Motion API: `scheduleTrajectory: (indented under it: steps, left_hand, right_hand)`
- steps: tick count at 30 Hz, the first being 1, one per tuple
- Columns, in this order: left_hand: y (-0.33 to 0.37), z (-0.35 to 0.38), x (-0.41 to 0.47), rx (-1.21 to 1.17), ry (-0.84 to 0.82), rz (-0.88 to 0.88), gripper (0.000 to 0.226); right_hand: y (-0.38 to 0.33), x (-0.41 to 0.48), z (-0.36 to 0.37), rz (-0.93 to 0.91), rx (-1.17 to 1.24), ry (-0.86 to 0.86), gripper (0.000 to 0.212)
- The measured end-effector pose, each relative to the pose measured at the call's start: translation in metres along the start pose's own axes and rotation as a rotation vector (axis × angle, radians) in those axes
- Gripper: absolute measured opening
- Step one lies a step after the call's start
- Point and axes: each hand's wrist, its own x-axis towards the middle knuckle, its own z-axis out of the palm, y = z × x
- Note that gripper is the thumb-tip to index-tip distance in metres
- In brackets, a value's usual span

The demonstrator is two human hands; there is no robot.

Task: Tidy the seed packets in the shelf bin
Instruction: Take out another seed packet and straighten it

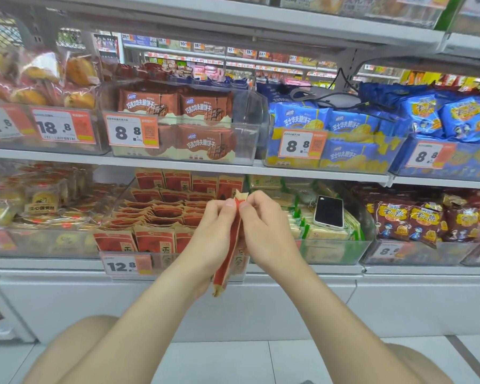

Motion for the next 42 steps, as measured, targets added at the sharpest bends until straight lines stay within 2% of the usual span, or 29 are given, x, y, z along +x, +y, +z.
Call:
scheduleTrajectory:
  steps: [8,10,14,16,21,26,29,37,42]
  left_hand:
    - [0.006,-0.007,0.002,-0.103,-0.004,0.063,0.032]
    - [0.007,-0.008,0.002,-0.074,-0.011,0.101,0.031]
    - [0.003,-0.011,0.002,0.139,-0.081,0.237,0.028]
    - [0.0,-0.011,0.001,0.187,-0.09,0.279,0.027]
    - [-0.001,-0.011,-0.003,0.157,-0.041,0.292,0.025]
    - [-0.003,-0.018,-0.001,-0.057,-0.006,0.212,0.029]
    - [-0.004,-0.024,0.003,-0.151,0.015,0.186,0.028]
    - [-0.002,-0.022,0.007,-0.295,0.06,0.118,0.023]
    - [0.002,-0.025,0.015,-0.485,0.134,0.077,0.037]
  right_hand:
    - [-0.002,0.001,0.001,-0.107,-0.069,-0.003,0.033]
    - [0.001,0.002,0.002,-0.119,-0.06,0.008,0.035]
    - [0.008,0.005,0.002,-0.076,0.014,0.101,0.056]
    - [0.012,0.007,0.001,-0.069,0.055,0.103,0.06]
    - [0.012,0.007,-0.007,-0.122,0.17,0.007,0.046]
    - [0.014,0.003,-0.002,-0.137,0.194,-0.16,0.031]
    - [0.013,-0.001,-0.002,-0.109,0.213,-0.245,0.009]
    - [0.014,-0.006,-0.01,-0.079,0.198,-0.36,0.025]
    - [0.017,-0.009,-0.014,0.056,0.144,-0.507,0.046]
